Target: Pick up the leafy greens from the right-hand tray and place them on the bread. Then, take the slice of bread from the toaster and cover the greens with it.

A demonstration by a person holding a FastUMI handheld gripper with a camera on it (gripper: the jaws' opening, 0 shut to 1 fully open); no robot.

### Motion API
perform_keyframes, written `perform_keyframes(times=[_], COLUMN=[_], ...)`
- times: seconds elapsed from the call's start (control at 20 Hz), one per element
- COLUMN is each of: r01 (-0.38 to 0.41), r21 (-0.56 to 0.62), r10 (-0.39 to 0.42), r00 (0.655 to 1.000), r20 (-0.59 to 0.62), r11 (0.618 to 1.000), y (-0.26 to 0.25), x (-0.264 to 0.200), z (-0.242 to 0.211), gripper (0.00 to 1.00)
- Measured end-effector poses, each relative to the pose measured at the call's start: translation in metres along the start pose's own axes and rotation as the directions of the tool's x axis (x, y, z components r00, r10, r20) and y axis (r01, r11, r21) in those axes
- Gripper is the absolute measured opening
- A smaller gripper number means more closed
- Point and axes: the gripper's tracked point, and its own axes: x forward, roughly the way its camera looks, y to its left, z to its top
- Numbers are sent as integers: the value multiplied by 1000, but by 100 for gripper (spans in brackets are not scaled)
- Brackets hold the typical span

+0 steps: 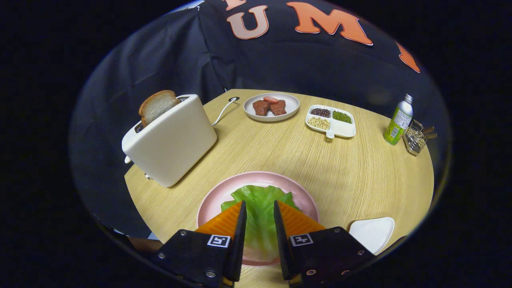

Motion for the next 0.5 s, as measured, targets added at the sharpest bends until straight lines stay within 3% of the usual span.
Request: perform_keyframes(times=[0.1,0.3,0.5], r01=[-14,-47,-135], r21=[8,13,3], r10=[14,47,134], r00=[1000,997,989], r20=[18,61,64], r11=[1000,999,991], y=[10,38,86], x=[-6,-21,-22], z=[16,60,94], gripper=[42,59,75])
